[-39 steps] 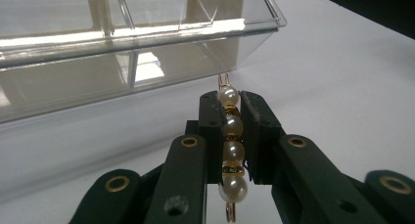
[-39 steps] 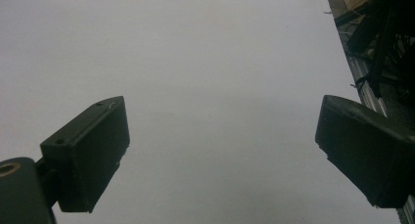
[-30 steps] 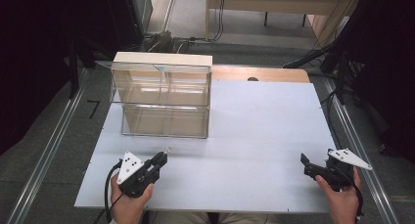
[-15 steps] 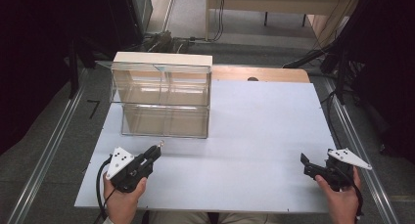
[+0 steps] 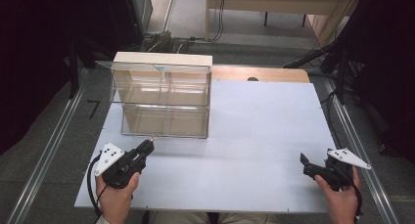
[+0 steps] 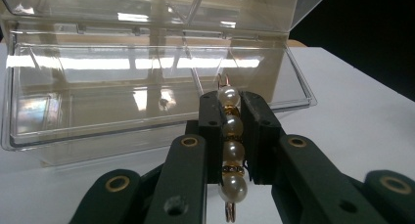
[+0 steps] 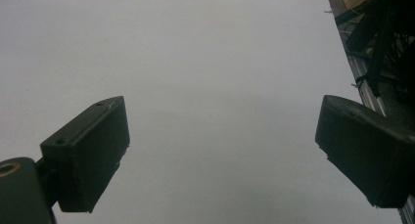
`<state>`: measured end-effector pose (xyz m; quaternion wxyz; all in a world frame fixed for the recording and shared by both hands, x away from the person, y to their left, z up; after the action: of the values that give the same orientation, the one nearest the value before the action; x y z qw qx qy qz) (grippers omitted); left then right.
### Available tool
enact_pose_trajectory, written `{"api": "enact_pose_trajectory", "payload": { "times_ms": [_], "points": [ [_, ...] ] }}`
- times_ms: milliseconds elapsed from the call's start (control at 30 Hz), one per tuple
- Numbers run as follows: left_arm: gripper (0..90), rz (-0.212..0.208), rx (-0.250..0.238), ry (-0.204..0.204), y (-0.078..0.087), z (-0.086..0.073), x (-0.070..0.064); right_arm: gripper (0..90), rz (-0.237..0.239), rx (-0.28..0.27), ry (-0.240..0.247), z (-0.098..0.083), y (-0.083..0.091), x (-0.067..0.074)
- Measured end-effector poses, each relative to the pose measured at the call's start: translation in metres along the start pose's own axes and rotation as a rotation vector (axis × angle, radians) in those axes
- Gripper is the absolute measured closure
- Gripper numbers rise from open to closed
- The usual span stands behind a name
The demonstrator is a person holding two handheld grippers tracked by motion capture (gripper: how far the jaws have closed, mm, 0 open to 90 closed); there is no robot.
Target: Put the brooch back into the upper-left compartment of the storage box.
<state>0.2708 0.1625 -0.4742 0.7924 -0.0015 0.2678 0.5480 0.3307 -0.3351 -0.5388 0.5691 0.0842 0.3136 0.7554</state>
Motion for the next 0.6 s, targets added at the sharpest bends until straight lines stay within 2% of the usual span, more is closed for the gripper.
{"api": "enact_pose_trajectory", "payload": {
  "times_ms": [600],
  "points": [
    [80.5, -0.007, -0.035, 0.005, 0.002, 0.017, -0.002, 4.4, 0.001, 0.002, 0.002, 0.000, -0.001, 0.000]
  ]
}}
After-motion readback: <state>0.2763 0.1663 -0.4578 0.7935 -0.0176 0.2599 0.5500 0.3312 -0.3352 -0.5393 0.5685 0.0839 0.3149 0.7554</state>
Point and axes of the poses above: each handheld gripper's, and its own axes: y roughly backward along the jaws, z roughly out of its top, x roughly to its left, the point moved 10 cm from there along -y, roughly forward along the jaws, and after that the axes turned 14 degrees about y, right-handed, at the moved point
